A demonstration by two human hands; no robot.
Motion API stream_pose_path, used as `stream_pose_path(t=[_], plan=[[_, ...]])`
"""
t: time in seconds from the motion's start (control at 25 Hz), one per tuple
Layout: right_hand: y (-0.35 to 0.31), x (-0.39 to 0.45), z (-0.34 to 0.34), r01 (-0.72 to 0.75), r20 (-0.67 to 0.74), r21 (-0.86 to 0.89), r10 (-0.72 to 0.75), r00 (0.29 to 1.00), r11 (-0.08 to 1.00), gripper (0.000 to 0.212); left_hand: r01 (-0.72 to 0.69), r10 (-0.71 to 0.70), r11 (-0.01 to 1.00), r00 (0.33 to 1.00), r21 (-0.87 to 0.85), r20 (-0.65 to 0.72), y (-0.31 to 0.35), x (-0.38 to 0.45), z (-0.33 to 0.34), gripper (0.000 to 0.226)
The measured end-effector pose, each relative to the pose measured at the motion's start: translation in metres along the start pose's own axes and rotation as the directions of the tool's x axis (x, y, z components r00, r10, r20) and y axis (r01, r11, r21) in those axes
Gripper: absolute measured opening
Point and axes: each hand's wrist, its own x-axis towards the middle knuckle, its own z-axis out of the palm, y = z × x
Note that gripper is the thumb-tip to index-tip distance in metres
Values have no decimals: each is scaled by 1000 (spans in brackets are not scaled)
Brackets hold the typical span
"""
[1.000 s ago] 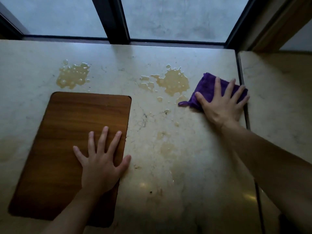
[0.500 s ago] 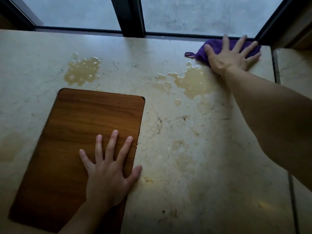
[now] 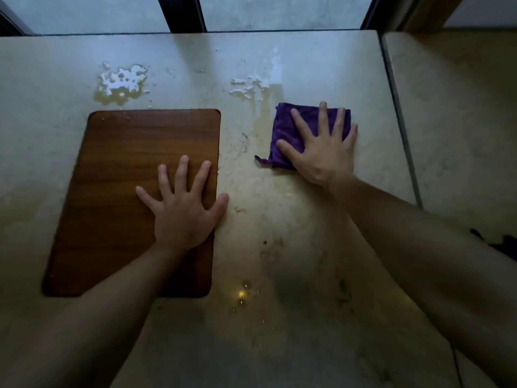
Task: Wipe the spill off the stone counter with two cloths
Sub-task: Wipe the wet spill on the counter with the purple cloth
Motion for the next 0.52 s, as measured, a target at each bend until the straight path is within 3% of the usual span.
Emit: stream_pose_path(t=[0.16,0.24,0.32,0.52], plan=[[3,-132,29,-61,-79,-42,58,995,997,81,-25,25,999,1000,-40,6,-2,1,0,77],[7,-199,40,-106,-42,-46,104,994,993,81,-48,49,997,999,-56,21,-6,2,-2,75],[10,-267,49,-181,16,-28,182,983,983,82,-83,93,991,991,-103,94,-13,3,-11,71],[-25,-407,76,-415,-24,18,415,909,910,82,-213,233,970,953,-118,193,-46,-5,-30,67]])
